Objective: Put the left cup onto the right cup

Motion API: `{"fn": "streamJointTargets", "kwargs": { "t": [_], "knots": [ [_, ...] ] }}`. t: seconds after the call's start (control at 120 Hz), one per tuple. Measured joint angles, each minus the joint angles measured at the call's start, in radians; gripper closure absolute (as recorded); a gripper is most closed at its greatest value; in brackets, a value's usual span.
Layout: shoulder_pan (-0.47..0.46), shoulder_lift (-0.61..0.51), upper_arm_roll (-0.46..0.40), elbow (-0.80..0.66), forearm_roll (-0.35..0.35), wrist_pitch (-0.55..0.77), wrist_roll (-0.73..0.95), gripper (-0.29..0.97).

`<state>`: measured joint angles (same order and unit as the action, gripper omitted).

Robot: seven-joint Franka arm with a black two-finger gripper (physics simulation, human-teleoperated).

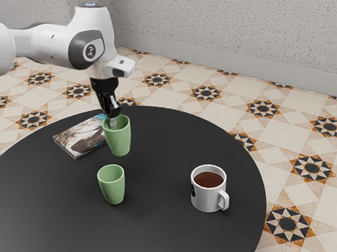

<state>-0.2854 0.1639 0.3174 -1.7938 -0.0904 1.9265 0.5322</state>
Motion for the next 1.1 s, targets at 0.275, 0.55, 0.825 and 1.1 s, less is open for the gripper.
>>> {"fn": "streamJointTargets", "kwargs": {
  "t": [0.275, 0.55, 0.825, 1.1],
  "knots": [
    [0.001, -0.030, -0.065, -0.049, 0.016, -0.001, -0.022, 0.79],
    [0.010, -0.064, -0.086, -0.109, 0.025, 0.005, -0.039, 0.79],
    [0.018, -0.114, -0.088, -0.159, 0.028, 0.015, -0.052, 0.79],
    [0.034, -0.140, -0.089, -0.193, 0.042, 0.020, -0.063, 0.79]
  ]
}}
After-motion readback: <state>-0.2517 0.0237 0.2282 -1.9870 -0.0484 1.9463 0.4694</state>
